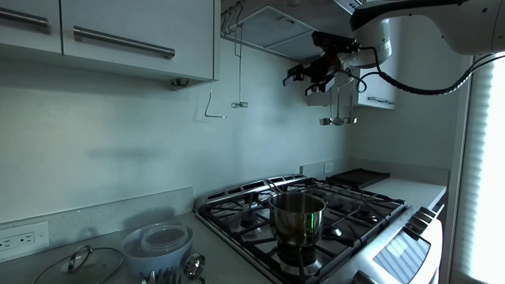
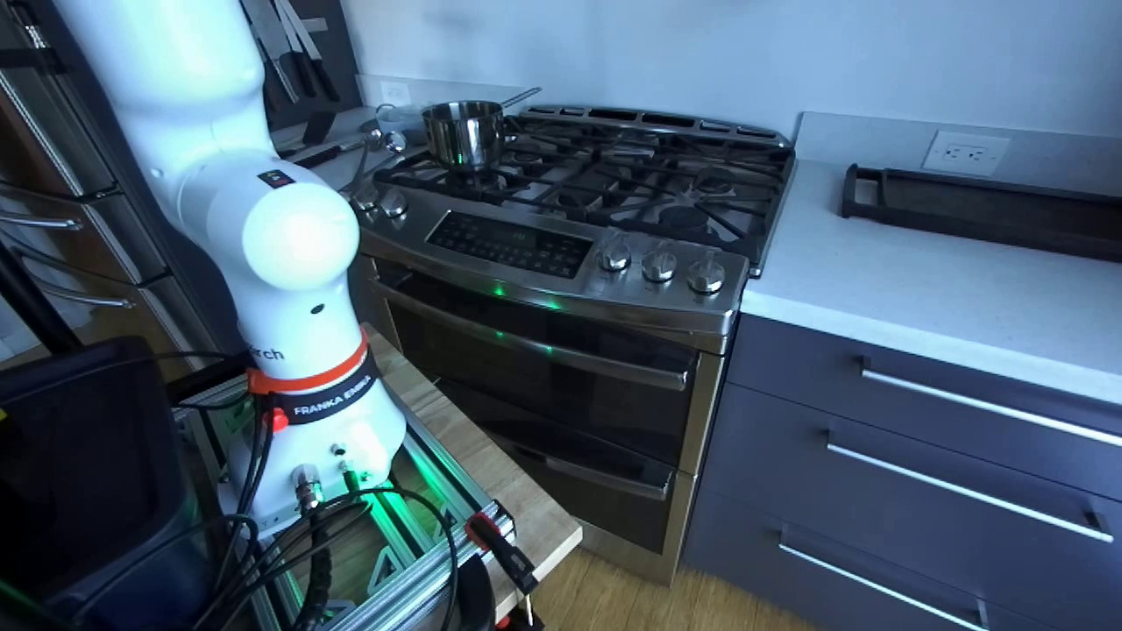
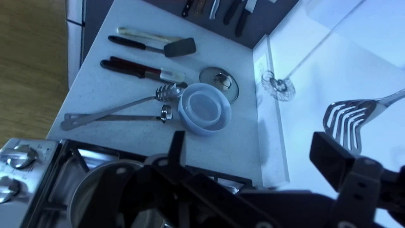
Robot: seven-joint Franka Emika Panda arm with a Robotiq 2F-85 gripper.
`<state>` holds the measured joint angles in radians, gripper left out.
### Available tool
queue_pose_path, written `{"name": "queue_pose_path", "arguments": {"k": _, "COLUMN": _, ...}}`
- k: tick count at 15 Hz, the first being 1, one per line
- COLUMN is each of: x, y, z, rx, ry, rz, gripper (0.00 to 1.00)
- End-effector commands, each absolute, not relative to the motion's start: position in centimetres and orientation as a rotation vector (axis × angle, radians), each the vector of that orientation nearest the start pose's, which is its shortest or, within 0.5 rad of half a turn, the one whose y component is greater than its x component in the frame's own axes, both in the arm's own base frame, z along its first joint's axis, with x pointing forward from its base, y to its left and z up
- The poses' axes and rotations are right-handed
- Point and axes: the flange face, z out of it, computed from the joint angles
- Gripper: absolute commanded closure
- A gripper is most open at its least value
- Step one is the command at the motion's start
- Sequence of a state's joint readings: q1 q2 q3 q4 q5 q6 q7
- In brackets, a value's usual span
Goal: Hang the coffee whisk on the hook above the stove
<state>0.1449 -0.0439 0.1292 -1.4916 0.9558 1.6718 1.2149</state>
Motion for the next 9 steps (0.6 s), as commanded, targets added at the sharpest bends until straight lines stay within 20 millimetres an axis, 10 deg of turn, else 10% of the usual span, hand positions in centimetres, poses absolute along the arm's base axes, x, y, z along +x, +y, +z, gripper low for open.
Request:
{"name": "queue_pose_path", "arguments": {"k": 1, "x": 47.9, "y": 20.1, "z": 73.6, "rx": -2.006, "ry": 1.027, "rz": 0.452, "gripper": 0.0}}
{"name": "queue_pose_path", "arguments": {"k": 9, "x": 46.2, "y": 17.8, "z": 71.5, "rx": -1.948, "ry": 0.947, "rz": 0.216, "gripper": 0.0}}
